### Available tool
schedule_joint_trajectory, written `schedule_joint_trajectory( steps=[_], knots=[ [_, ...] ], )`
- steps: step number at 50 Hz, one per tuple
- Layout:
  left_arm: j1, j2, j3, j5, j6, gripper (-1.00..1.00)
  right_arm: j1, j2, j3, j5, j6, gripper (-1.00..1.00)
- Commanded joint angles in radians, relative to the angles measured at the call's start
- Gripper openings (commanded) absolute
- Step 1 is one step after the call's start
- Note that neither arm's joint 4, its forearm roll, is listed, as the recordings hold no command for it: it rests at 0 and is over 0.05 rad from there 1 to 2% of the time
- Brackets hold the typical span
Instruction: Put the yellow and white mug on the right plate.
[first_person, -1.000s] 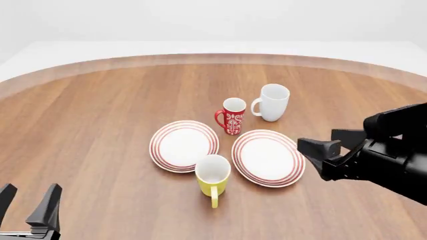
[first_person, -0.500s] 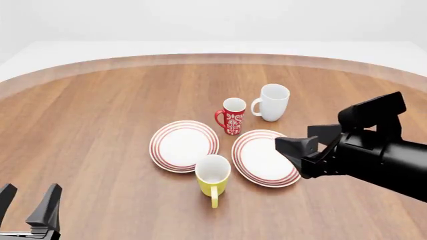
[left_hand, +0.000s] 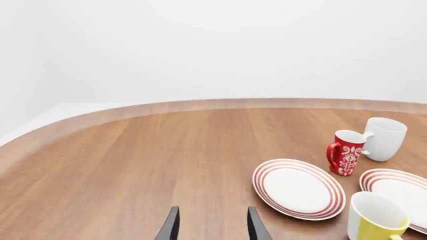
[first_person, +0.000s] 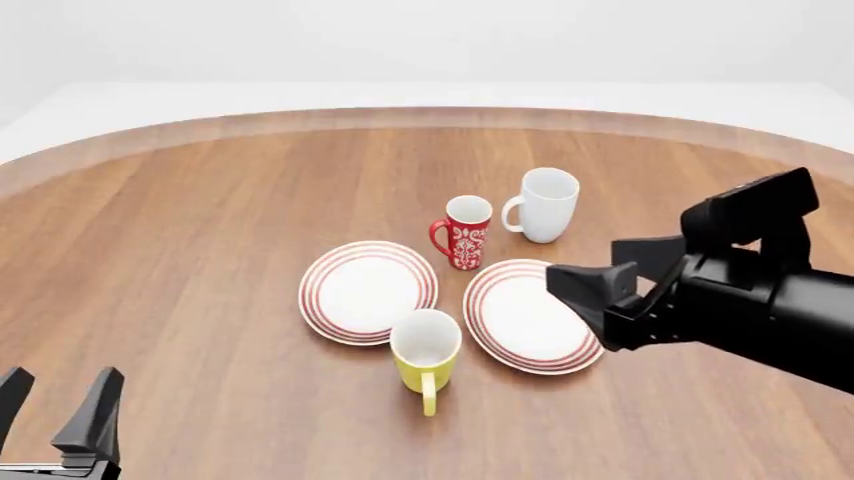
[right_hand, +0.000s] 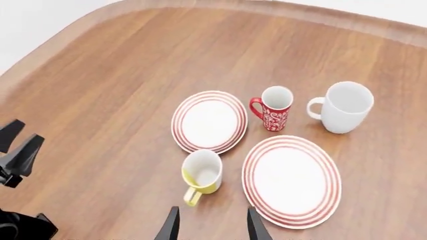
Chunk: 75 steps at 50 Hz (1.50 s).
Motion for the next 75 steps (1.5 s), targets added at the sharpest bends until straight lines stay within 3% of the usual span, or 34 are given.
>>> schedule_joint_trajectory(
  steps=[1,18,38,52,53,55,75],
  knots=[
    [0.000,0.000,0.000,0.000,0.000,1.00,0.000,0.024,-0.037,0.051,0.054,1.00],
    [0.000,0.000,0.000,0.000,0.000,1.00,0.001,0.173,-0.120,0.131,0.098,1.00],
    [0.000,0.000,0.000,0.000,0.000,1.00,0.005,0.325,-0.153,0.134,0.135,1.00],
    [0.000,0.000,0.000,0.000,0.000,1.00,-0.012,0.414,-0.194,0.140,0.131,1.00],
    [0.000,0.000,0.000,0.000,0.000,1.00,0.060,0.503,-0.247,0.128,0.196,1.00],
    [0.000,0.000,0.000,0.000,0.000,1.00,0.070,0.510,-0.245,0.120,0.213,1.00],
    [0.000,0.000,0.000,0.000,0.000,1.00,0.107,0.551,-0.211,0.060,0.253,1.00]
  ],
)
